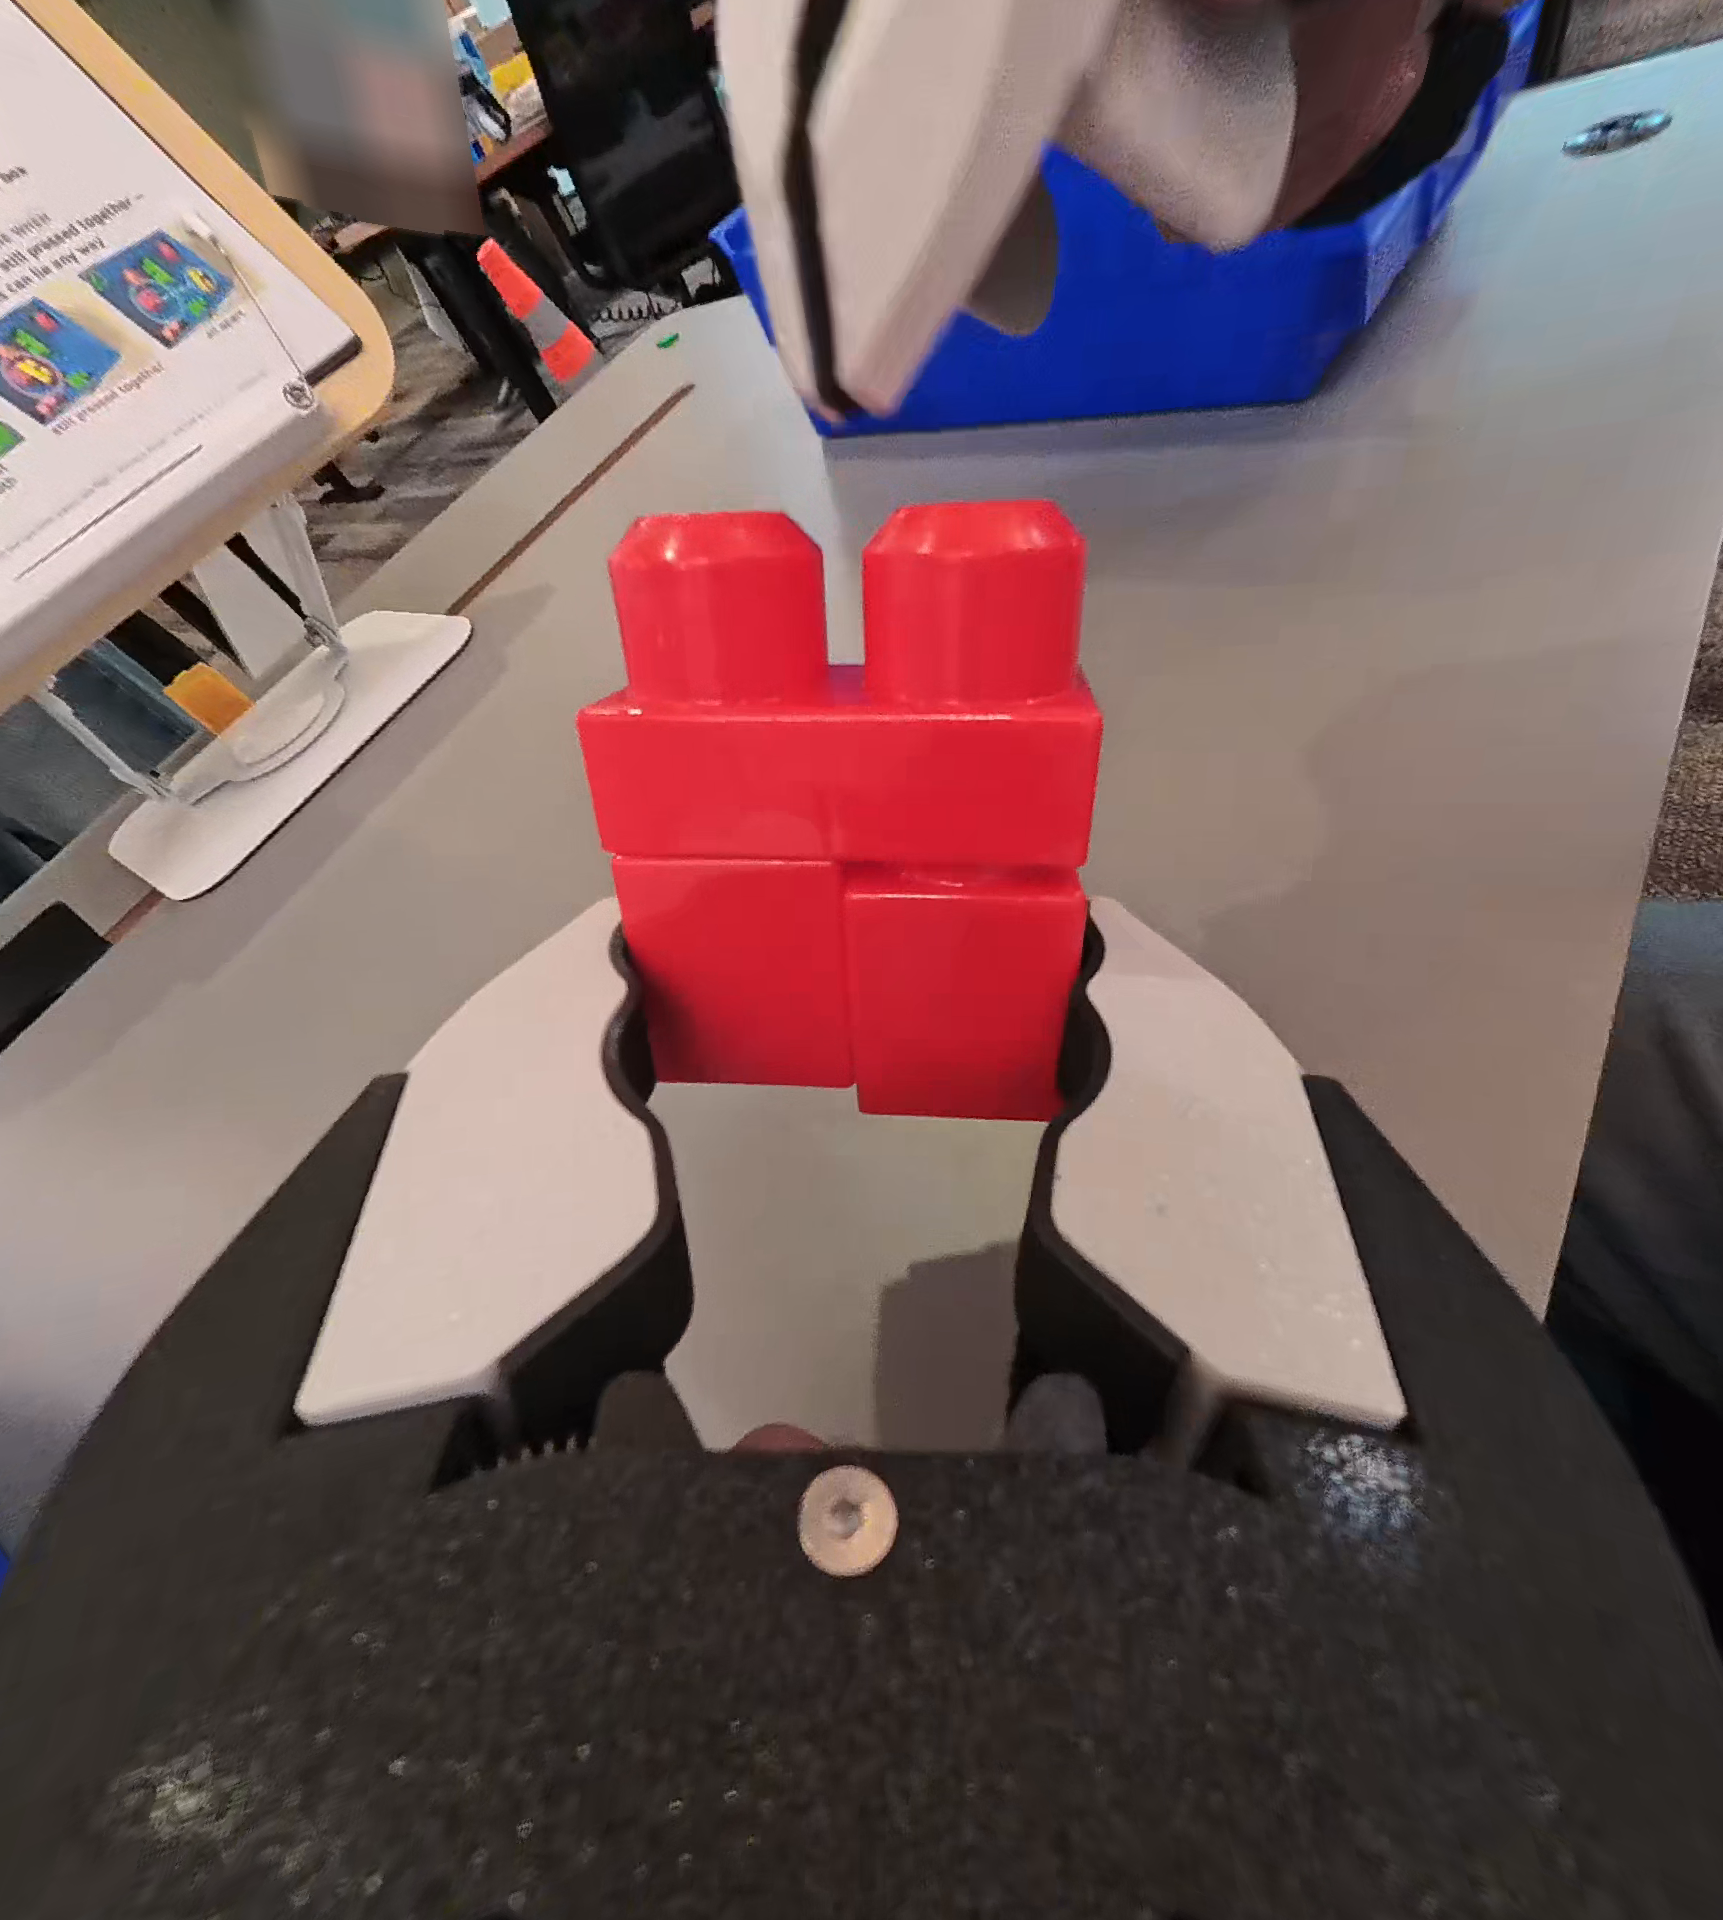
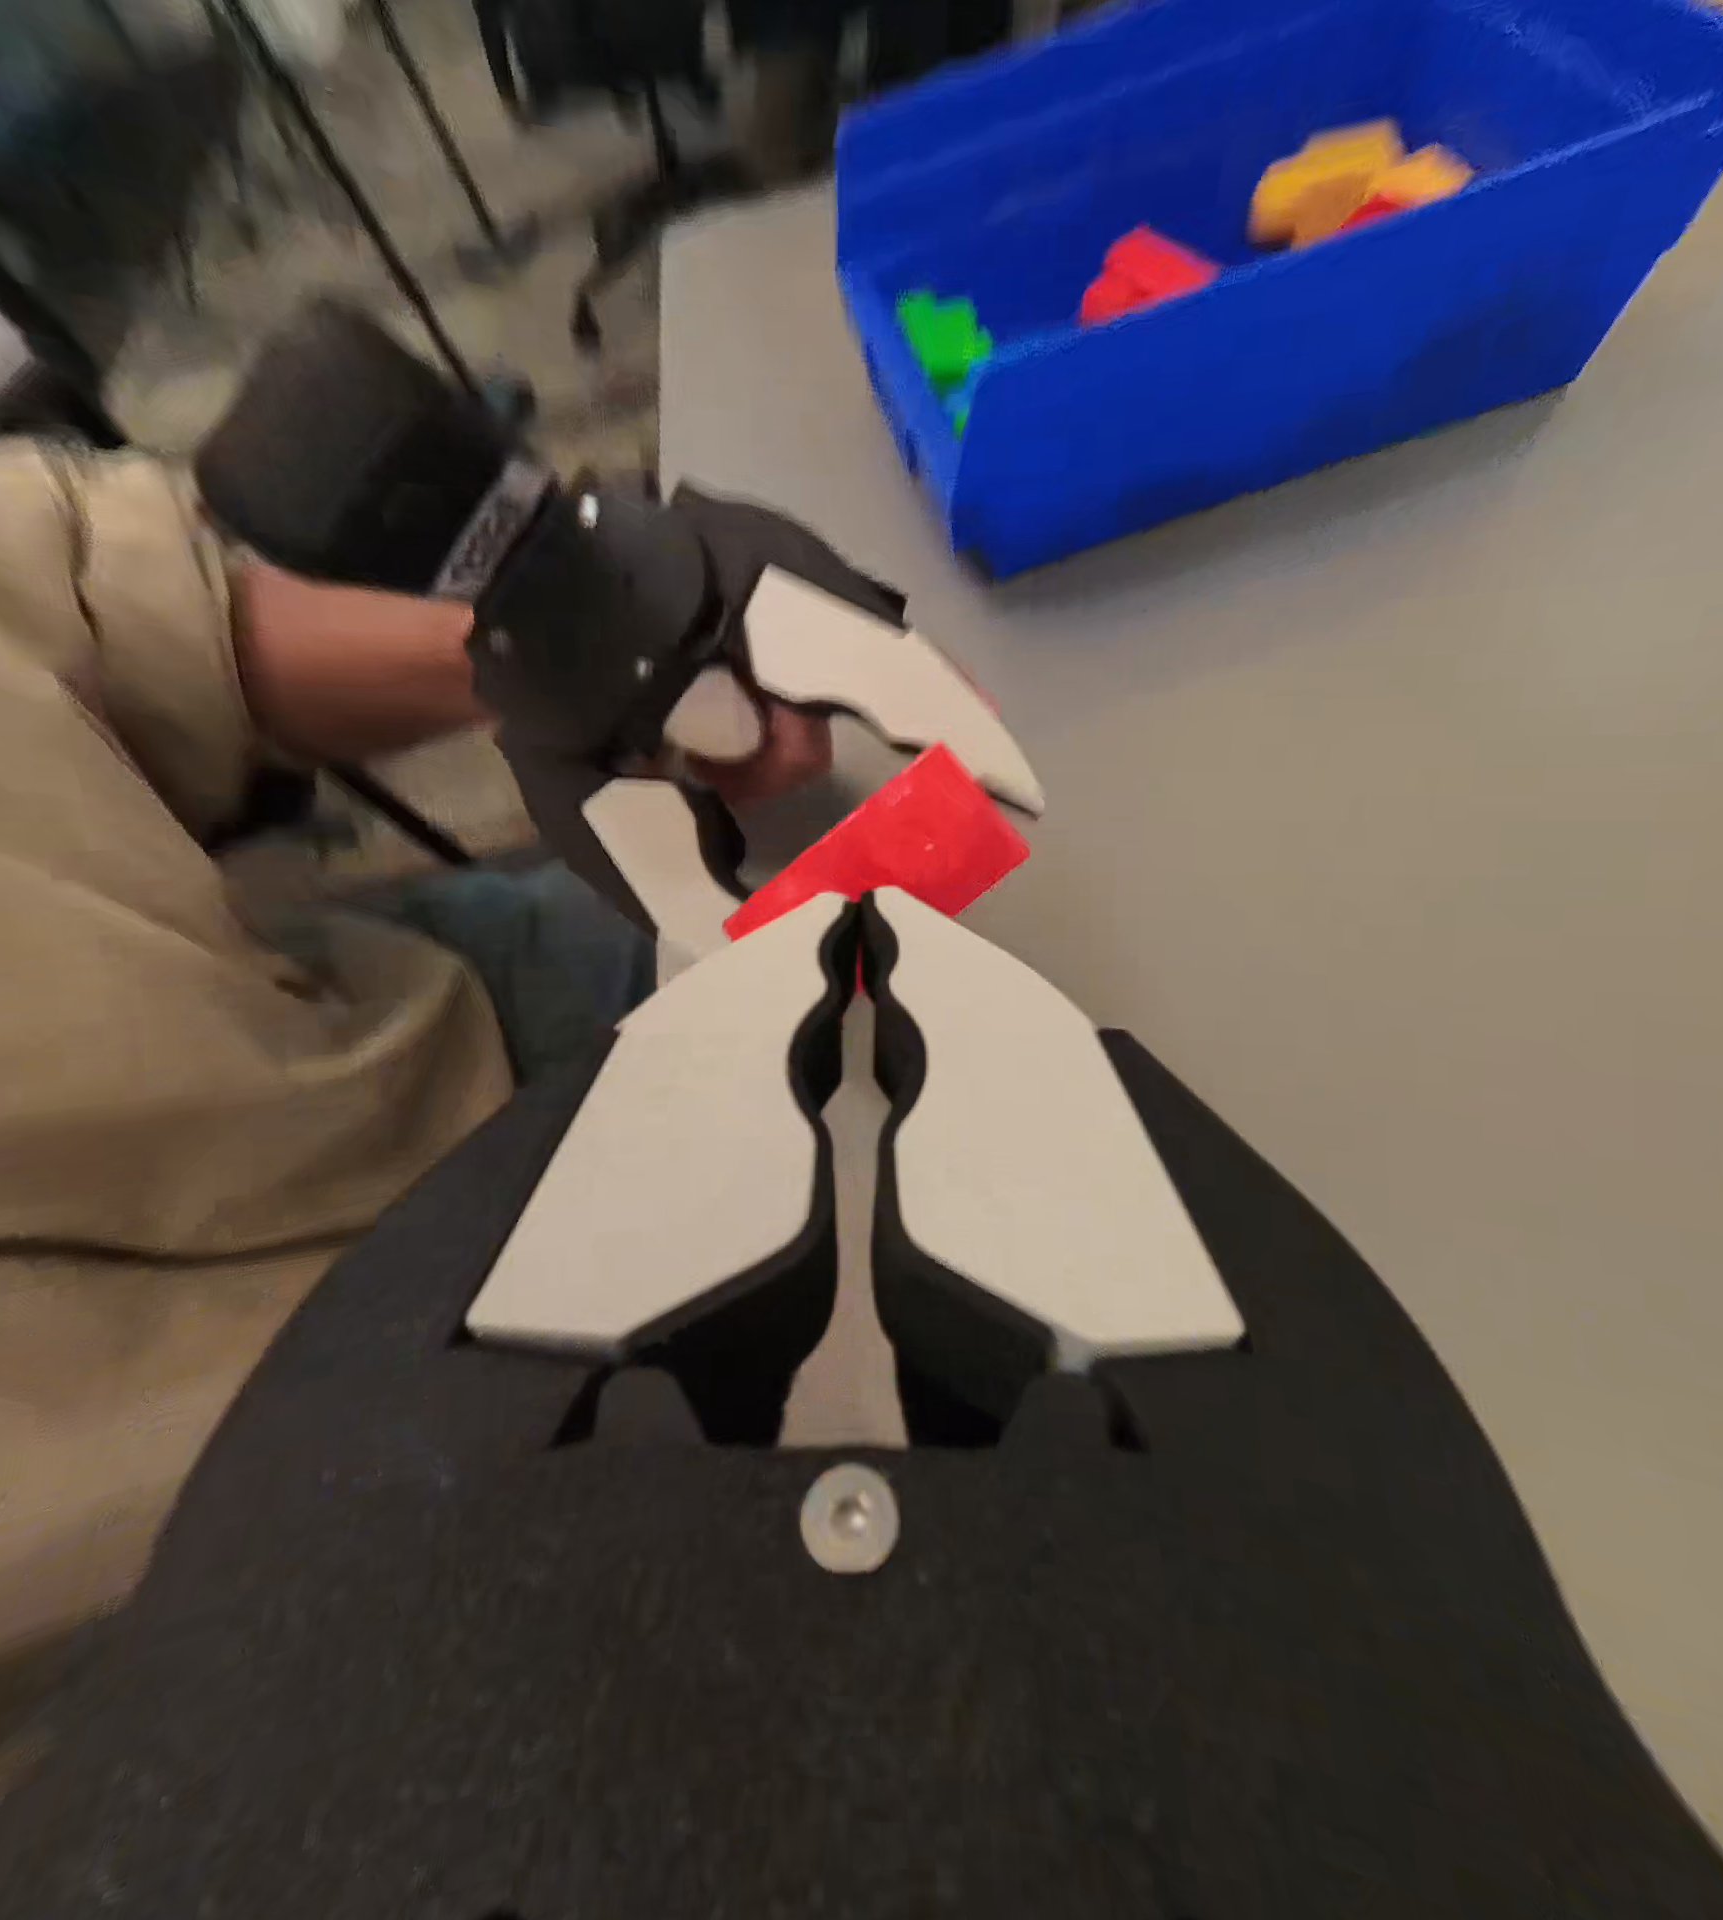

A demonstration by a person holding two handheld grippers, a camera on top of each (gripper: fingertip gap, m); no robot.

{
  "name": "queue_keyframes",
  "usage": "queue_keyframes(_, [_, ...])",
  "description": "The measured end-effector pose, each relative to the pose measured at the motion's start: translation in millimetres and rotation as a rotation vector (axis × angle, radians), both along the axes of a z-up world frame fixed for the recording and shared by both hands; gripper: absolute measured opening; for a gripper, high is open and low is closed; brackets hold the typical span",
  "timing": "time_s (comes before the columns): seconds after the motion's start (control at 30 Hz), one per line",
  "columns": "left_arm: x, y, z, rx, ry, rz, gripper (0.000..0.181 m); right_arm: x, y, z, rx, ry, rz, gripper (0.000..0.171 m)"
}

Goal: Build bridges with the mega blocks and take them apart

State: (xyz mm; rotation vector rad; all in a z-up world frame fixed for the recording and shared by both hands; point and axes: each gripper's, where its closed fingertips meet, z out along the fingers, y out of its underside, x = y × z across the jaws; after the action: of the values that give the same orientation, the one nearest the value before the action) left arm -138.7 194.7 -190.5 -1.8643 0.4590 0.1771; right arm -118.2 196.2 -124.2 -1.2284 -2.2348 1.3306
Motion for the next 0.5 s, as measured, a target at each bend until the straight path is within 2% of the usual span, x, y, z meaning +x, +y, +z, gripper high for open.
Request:
queue_keyframes(0.17, [-1, -1, 6, 0.036, -0.005, 0.013, 0.076, 0, -5, -4, 0.107, -0.051, 0.01, 0.0])
queue_keyframes(0.37, [6, -1, 6, 0.041, -0.026, -0.015, 0.075, 5, -19, 3, 0.007, -0.069, 0.047, 0.0])
queue_keyframes(0.5, [7, 0, 1, 0.037, -0.027, -0.016, 0.075, 4, -21, 0, 0.046, -0.086, 0.042, 0.0])
